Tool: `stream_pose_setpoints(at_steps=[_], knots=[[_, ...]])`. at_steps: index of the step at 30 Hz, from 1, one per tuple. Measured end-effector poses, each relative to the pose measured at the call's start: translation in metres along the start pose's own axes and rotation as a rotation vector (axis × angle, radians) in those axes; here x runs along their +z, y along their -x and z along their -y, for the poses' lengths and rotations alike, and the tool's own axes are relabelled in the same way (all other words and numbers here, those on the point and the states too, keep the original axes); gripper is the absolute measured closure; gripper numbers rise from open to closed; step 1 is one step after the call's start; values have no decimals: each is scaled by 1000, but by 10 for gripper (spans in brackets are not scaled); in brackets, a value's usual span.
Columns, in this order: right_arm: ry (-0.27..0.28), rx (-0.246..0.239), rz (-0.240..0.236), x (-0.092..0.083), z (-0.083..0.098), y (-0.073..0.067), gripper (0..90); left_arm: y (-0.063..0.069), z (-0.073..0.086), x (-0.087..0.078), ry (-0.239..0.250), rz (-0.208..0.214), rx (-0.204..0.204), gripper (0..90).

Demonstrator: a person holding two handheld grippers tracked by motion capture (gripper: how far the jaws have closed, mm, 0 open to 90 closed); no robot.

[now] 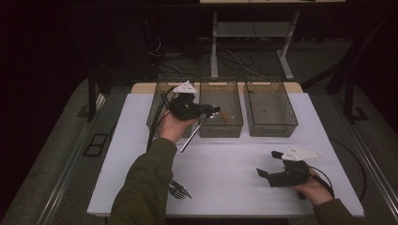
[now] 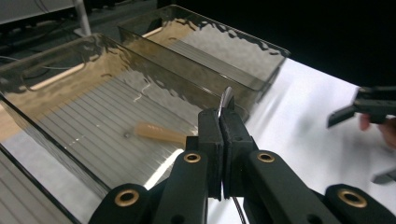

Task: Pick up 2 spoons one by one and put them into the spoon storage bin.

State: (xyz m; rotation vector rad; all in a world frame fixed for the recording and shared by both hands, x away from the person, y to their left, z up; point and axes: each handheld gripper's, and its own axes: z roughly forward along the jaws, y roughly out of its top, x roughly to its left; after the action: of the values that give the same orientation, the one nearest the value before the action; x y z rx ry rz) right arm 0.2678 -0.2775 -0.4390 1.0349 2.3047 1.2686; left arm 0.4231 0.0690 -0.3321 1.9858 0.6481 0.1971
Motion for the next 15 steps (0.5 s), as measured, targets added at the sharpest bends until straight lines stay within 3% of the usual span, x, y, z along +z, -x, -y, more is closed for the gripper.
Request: stream_pose_setpoints(at_steps=[15], knots=[[6, 10, -4, -2, 0, -1, 110, -22, -35, 37, -30, -56, 19, 886]])
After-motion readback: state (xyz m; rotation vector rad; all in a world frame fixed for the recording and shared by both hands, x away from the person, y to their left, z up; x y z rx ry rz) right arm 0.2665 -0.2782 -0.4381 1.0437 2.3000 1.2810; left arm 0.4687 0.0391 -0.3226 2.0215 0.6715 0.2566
